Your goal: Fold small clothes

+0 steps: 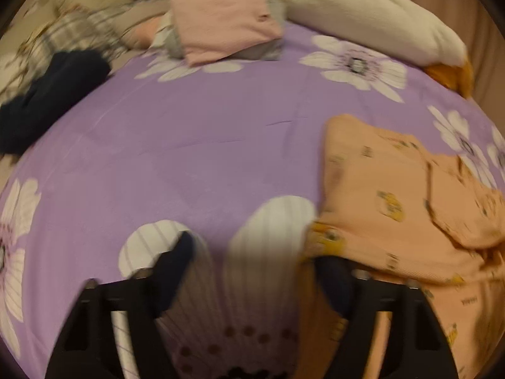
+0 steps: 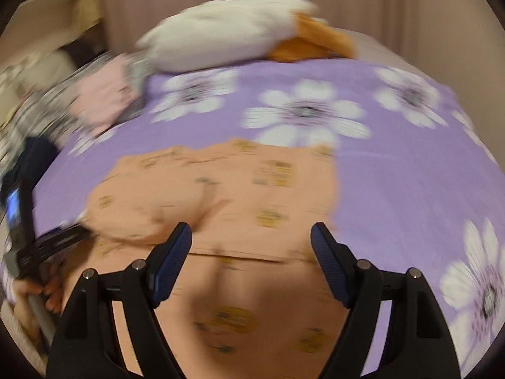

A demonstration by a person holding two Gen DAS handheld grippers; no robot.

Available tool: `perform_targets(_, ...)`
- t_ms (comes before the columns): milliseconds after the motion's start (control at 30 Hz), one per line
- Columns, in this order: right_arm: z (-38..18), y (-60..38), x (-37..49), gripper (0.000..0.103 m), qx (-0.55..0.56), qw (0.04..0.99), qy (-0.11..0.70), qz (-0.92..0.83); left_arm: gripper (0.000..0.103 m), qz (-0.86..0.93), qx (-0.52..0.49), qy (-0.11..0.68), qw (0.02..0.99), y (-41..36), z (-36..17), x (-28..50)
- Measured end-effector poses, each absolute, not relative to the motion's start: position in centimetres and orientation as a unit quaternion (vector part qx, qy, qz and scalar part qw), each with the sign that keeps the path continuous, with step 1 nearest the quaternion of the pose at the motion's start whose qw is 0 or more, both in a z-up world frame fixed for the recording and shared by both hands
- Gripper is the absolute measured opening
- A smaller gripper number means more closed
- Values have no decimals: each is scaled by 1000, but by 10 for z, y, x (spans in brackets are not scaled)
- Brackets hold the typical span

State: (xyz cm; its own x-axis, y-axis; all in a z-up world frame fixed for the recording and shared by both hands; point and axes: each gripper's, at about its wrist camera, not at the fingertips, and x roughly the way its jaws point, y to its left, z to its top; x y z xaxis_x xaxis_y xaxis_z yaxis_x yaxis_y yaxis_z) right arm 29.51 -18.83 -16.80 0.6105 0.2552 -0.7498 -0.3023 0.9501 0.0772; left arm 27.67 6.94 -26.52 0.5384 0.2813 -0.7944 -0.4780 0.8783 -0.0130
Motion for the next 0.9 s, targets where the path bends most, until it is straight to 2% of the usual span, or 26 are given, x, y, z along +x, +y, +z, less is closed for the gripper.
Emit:
perform_targets(67,-168,-166,303,83,-53,892,414,175,39,200,-93,432,875,60,-263,279)
perform_targets(133,-169,-139,311,86,-82,888,411,190,28,188,-104,434,875,58,-263,281)
perform_targets(200,-176,-112,322,93,-107,880,409,218,24,182,-119,432,875,62,-264,284)
perform_targets(300,-204,-80,337,92,-161,852,439,235,24,170,-128,430,878,66,-265,284)
perform_targets(400,-237,-67,350,72,-208,843,460,184,24,161,-136,429,879,69,-266,285)
perform_targets(467,-233,-81,352,46,-142,859,452,194,24,162,-137,429,878,69,-266,287)
perform_targets(500,-230,-89,355,20,-104,860,458,197,24,163,-136,428,878,68,-266,287)
perform_targets(533,-229,-94,357,12,-84,862,462,189,24,165,-132,428,879,67,-266,287)
perform_targets(800,-199,-196,370,12,147,873,444,134,24,166,-128,427,880,66,-267,287)
perform_targets(900,-207,-240,366,18,175,869,457,75,24,167,-125,427,880,65,-266,287)
